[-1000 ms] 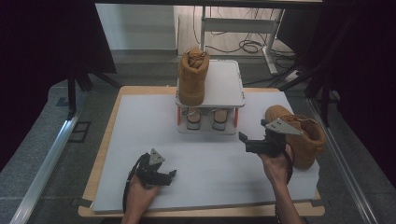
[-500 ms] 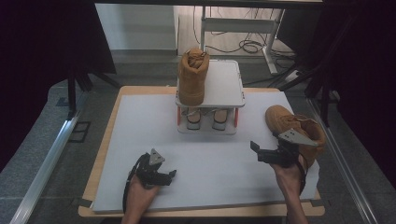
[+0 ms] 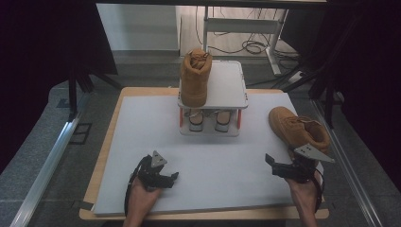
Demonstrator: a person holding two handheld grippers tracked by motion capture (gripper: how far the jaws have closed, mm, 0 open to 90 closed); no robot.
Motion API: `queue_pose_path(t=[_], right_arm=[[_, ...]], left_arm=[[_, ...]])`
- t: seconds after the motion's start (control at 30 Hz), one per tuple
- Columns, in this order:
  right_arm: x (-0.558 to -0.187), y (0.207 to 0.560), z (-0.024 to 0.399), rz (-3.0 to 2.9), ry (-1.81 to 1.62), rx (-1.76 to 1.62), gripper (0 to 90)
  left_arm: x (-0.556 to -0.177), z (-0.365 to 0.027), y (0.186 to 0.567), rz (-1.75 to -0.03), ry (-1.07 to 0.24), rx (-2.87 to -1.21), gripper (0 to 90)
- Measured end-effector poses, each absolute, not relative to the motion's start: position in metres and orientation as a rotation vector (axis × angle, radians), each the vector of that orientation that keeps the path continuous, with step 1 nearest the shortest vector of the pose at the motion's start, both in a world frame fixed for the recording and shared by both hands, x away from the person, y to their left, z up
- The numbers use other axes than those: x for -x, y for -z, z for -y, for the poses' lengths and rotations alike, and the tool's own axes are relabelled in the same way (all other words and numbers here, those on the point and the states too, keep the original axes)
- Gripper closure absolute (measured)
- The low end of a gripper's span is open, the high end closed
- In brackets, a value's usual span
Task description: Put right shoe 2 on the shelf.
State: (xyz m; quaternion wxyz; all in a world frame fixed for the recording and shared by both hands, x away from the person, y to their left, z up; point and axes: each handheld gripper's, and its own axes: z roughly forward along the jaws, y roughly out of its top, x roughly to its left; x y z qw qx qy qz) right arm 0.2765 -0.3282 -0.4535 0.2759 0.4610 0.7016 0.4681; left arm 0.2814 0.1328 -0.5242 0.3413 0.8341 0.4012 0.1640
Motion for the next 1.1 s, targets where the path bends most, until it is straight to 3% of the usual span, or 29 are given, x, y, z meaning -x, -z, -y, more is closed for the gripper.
queue_pose_path(t=[0.7,1.1], right_arm=[[-0.245,0.468,0.381,-1.767,-1.177,-1.357,0.0],[-0.246,0.467,0.408,-1.698,-1.125,-1.416,0.0]], left_arm=[[-0.282,-0.133,0.524,-1.043,-0.426,-2.169,13.1],[-0.282,-0.133,0.524,-1.044,-0.424,-2.169,13.1]])
